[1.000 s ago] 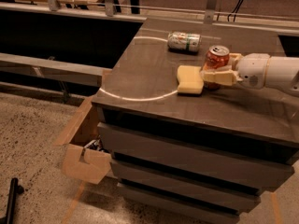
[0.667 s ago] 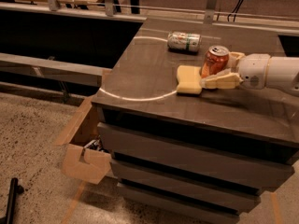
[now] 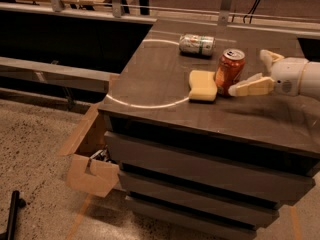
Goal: Move coke can near sponge
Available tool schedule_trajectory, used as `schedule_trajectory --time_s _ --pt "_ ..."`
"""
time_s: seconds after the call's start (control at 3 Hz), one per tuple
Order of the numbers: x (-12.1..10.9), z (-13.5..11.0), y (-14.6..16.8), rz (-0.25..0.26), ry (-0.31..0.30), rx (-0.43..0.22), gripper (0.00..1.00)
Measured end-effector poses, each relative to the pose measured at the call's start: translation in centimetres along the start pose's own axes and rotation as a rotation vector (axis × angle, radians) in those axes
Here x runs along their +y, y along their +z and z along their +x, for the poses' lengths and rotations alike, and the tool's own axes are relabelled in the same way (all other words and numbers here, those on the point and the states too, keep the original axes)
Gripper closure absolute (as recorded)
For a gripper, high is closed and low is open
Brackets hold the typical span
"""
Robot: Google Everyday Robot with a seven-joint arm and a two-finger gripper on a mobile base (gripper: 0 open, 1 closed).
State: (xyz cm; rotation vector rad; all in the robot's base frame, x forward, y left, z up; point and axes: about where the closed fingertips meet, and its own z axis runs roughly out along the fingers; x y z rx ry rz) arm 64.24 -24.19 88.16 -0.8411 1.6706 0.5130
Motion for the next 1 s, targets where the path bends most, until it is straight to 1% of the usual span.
schedule_trajectory --time_s 0.33,0.67,1.0 --pt "-3.3 0.2 -3.4 0.142 0.006 0.014 0.00" --pt "-6.9 0.0 -6.9 0.291 -0.007 0.048 0.00" --pt "-7.5 0.1 -7.2 0.312 -0.008 0.052 0.00"
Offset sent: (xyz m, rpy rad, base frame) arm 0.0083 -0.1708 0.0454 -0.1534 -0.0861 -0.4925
